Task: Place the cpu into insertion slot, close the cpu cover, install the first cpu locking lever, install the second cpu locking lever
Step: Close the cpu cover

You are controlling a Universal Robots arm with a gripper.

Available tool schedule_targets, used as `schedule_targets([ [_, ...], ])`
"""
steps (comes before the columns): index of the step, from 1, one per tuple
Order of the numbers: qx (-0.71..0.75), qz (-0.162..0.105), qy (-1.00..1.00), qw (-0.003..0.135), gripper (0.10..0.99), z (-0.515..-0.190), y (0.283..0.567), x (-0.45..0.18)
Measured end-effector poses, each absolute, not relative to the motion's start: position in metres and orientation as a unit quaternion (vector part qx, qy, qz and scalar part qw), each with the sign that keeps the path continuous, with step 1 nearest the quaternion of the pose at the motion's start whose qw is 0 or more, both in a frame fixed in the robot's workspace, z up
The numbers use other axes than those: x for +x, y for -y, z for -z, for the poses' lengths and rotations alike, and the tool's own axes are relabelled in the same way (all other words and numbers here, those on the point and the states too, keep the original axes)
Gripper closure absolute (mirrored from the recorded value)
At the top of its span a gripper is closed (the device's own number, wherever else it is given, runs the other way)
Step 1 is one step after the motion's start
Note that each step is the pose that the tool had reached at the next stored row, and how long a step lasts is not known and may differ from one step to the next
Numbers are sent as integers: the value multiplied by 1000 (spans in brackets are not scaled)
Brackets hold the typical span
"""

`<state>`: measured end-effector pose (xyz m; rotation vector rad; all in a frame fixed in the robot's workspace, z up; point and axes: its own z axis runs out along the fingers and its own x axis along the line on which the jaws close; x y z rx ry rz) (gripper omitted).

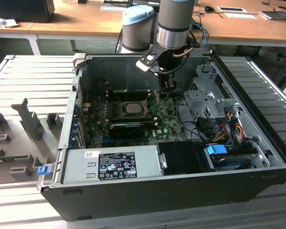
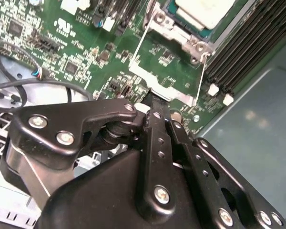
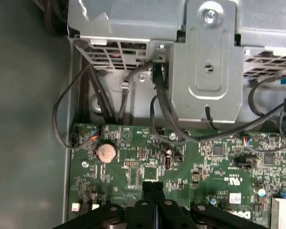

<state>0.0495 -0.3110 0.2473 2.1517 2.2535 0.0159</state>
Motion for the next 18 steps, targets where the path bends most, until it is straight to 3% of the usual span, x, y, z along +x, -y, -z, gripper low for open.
schedule_targets([
  [18, 690, -5, -723, 13, 980, -247, 311, 30],
])
